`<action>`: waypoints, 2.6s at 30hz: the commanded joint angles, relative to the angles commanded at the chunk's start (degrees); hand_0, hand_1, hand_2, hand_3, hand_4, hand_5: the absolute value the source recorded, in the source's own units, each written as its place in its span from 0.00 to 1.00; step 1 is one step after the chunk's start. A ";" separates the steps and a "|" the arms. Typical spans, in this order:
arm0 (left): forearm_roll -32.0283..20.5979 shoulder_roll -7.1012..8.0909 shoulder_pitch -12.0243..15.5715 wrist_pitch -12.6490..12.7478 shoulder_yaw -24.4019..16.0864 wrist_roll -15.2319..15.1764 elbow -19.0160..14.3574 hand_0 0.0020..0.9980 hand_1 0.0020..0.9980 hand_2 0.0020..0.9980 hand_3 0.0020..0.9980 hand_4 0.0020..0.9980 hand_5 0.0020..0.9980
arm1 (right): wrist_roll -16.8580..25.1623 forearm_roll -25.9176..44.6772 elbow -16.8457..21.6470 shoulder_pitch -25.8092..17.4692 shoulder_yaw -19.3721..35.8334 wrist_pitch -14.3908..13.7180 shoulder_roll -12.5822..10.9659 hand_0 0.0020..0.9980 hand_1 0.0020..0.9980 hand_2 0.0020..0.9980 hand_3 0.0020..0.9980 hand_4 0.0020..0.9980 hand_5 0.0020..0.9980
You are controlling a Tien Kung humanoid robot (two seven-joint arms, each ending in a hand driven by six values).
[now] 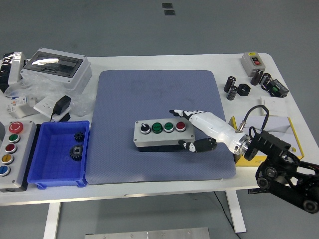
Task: Pick up the button,place it on the desk,press the button,press the button
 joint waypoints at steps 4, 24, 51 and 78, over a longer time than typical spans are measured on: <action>0.15 -0.04 0.08 -0.07 -0.09 0.08 0.00 0.60 0.60 0.55 0.60 0.60 0.23 | 0.18 0.48 -0.36 0.08 -0.11 0.13 0.21 0.88 0.87 0.94 1.00 0.56 0.00; 1.20 0.31 -0.02 -0.51 -0.48 -0.06 0.00 0.60 0.60 0.54 0.60 0.59 0.21 | -0.27 1.76 -1.29 0.11 0.68 4.83 0.72 1.00 0.99 1.00 1.00 0.66 0.06; 2.88 0.47 0.08 -0.76 -1.45 -0.32 0.00 0.60 0.60 0.53 0.60 0.59 0.21 | -2.75 1.65 7.69 -0.83 4.77 9.08 -6.17 1.00 1.00 1.00 1.00 0.71 0.16; 1.32 0.46 0.35 -0.48 -0.69 0.38 0.00 0.60 0.60 0.53 0.60 0.58 0.21 | -37.04 16.50 18.93 3.16 17.32 39.85 -7.65 0.11 0.27 0.32 0.94 0.26 0.12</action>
